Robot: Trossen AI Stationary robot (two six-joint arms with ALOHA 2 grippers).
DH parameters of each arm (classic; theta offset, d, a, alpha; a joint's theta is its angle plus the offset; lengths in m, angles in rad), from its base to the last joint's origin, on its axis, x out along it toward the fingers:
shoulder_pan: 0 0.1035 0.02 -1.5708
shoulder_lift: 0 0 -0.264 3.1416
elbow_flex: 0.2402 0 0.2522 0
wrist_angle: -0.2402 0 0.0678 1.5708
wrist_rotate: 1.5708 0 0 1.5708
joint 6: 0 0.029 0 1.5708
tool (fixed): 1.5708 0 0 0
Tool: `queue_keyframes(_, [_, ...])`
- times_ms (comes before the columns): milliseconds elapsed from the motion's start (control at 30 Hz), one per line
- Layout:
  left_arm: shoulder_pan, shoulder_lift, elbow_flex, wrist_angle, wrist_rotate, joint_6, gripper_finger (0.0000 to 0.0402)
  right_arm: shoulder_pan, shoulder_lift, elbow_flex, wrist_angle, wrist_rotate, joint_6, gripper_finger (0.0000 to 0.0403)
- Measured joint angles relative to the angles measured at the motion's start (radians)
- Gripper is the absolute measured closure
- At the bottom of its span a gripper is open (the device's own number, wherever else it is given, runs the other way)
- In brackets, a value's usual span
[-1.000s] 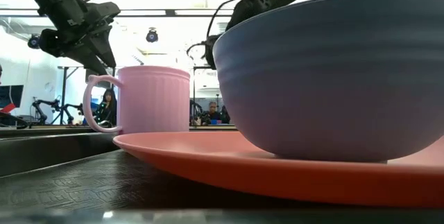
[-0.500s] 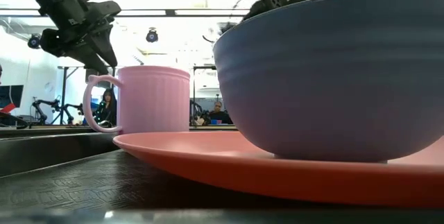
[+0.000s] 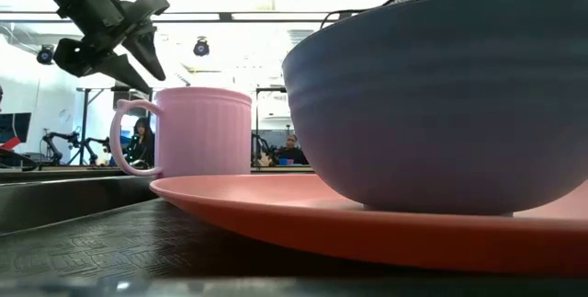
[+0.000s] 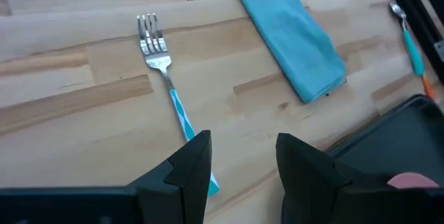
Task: Set up tray
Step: Put the blue napkin on the black serving tray to the right of the pink plate
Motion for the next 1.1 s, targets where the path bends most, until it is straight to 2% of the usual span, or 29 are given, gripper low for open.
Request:
queue_keyframes(200, [0.0,0.0,0.0,0.0,-0.01,-0.037,0.0258,0.071,-0.003,0.02,-0.078,-0.132,-0.088,0.0192])
queue_keyframes(400, [0.0,0.0,0.0,0.006,0.002,-0.06,0.0258,0.166,-0.007,0.085,-0.209,-0.12,-0.437,0.0193])
queue_keyframes(467, [0.0,0.0,-0.002,0.038,0.018,-0.048,0.0258,0.191,-0.007,0.104,-0.274,-0.108,-0.495,0.0193])
queue_keyframes(567, [0.011,0.0,-0.023,0.186,0.059,0.113,0.0258,0.221,-0.017,0.123,-0.364,-0.095,-0.534,0.0193])
queue_keyframes(700, [0.092,0.041,-0.04,0.445,0.203,0.406,0.0258,0.265,-0.079,0.118,-0.404,-0.045,-0.559,0.0193])
queue_keyframes(767, [0.159,0.088,-0.039,0.495,0.257,0.456,0.0258,0.278,-0.129,0.103,-0.409,-0.044,-0.536,0.0193])
queue_keyframes(933, [0.384,0.29,-0.003,0.546,0.446,0.416,0.0258,0.284,-0.275,0.033,-0.427,-0.016,-0.397,0.0193])
queue_keyframes(1100, [0.482,0.567,0.125,0.546,0.481,0.406,0.0258,0.301,-0.439,-0.079,-0.425,0.115,-0.259,0.0193])
